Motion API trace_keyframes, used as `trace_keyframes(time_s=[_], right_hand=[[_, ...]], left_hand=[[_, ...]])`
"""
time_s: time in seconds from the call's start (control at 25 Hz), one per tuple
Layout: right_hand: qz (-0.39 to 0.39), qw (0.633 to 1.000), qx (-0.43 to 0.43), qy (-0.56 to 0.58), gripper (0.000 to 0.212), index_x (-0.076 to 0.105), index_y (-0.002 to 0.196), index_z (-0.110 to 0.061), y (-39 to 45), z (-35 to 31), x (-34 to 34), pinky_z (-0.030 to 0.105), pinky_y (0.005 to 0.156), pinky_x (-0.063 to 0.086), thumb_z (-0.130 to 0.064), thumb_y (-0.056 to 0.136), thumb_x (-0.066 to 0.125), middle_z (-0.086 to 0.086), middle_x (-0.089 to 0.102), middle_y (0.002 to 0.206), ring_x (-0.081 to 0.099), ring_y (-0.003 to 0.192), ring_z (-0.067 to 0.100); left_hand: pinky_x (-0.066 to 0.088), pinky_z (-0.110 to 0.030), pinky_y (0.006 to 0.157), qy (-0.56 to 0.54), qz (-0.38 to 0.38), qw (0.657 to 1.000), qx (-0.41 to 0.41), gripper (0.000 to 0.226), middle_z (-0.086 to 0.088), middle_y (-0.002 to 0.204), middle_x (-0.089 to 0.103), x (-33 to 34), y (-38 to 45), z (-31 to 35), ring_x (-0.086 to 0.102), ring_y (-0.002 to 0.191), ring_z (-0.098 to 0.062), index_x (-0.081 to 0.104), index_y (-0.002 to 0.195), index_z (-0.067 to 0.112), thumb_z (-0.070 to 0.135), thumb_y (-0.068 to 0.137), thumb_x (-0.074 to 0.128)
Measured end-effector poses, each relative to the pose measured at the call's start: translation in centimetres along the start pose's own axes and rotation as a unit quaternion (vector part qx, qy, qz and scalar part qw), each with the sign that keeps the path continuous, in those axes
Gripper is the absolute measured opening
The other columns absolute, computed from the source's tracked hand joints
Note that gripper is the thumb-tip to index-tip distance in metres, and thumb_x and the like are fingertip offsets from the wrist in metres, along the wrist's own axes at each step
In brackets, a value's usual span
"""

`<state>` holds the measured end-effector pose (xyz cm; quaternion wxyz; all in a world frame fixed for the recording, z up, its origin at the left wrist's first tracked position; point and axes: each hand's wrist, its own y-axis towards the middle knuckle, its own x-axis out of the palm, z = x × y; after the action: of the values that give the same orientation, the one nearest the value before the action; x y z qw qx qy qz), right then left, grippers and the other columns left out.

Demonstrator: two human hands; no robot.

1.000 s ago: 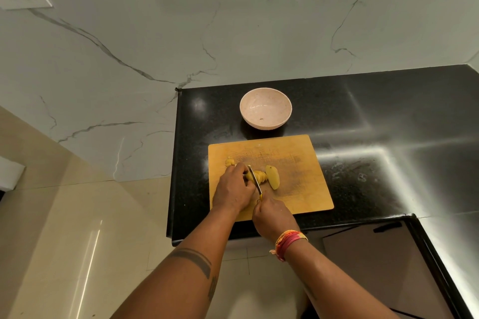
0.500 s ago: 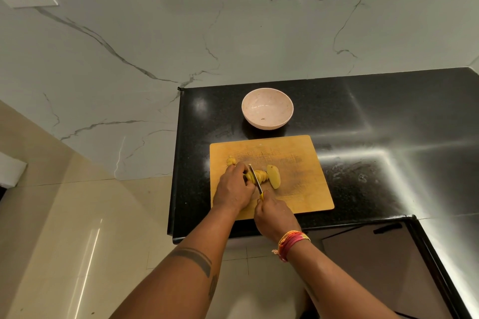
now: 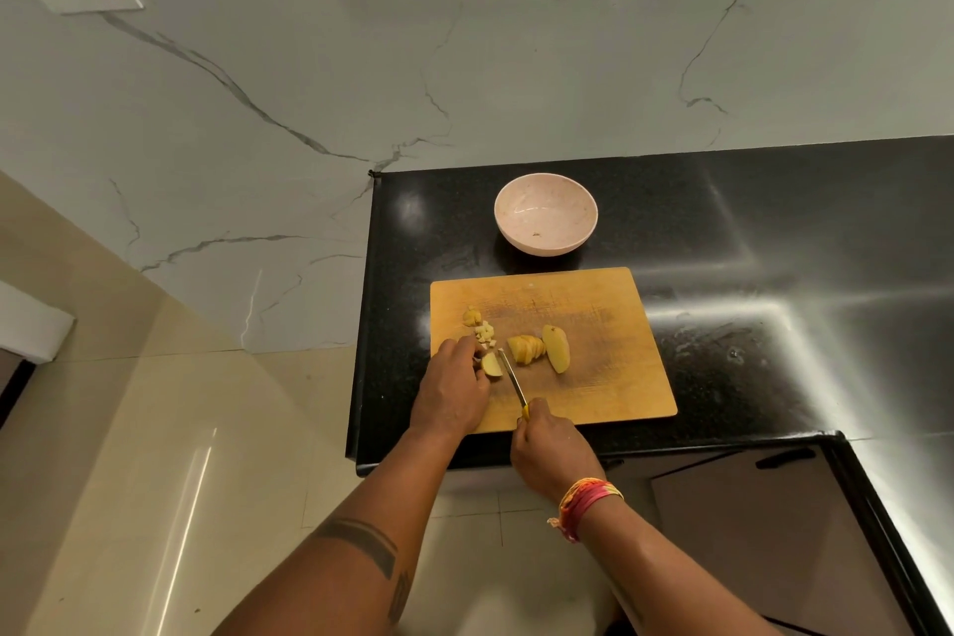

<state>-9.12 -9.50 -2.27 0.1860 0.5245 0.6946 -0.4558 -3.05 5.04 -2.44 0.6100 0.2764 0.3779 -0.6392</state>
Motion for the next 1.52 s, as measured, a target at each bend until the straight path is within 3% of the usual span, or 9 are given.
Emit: trace_keyframes(time_s=[0.28,0.8,1.24,1.52], right_hand=[[0.004,1.0,0.007,0.014,0.013,0.046,0.105,-0.018,-0.7,-0.8,0.6,0.039,0.059,0.053,-0.026,0.105,0.036,0.004,0.064,0.08,0.062,0.068,0.02],[-0.012,1.0,0.002,0.018,0.011,0.044,0.107,-0.015,-0.7,-1.7,0.9,0.033,0.053,0.043,-0.02,0.103,0.035,0.007,0.063,0.079,0.061,0.065,0.022],[-0.042,0.999,0.003,-0.023,0.007,0.041,0.105,-0.013,-1.1,-1.7,0.8,0.033,0.061,0.044,-0.013,0.099,0.037,0.003,0.054,0.077,0.057,0.068,0.022],[-0.033,0.999,0.014,0.011,0.014,0.043,0.102,-0.018,-4.3,0.1,1.3,0.032,0.053,0.04,-0.023,0.104,0.03,0.002,0.062,0.075,0.058,0.061,0.016]], left_hand=[[0.05,-0.035,0.097,0.017,-0.002,1.0,0.01,0.047,0.005,0.127,0.047,0.0,-0.8,-0.2,0.049,0.115,-0.013,0.053,0.143,0.029,0.037,0.098,0.062],[0.045,-0.032,0.104,0.002,0.006,0.999,0.033,0.044,0.004,0.132,0.053,0.1,-1.8,-0.4,0.047,0.121,-0.014,0.059,0.141,0.022,0.033,0.099,0.063],[0.041,-0.03,0.107,0.026,0.007,0.999,0.04,0.042,0.007,0.138,0.052,0.0,-1.8,-0.2,0.045,0.126,-0.014,0.059,0.141,0.024,0.031,0.1,0.062],[0.042,-0.029,0.106,0.022,0.013,0.999,0.025,0.042,0.007,0.137,0.054,-0.1,-2.0,0.0,0.046,0.126,-0.014,0.06,0.14,0.026,0.031,0.099,0.064]])
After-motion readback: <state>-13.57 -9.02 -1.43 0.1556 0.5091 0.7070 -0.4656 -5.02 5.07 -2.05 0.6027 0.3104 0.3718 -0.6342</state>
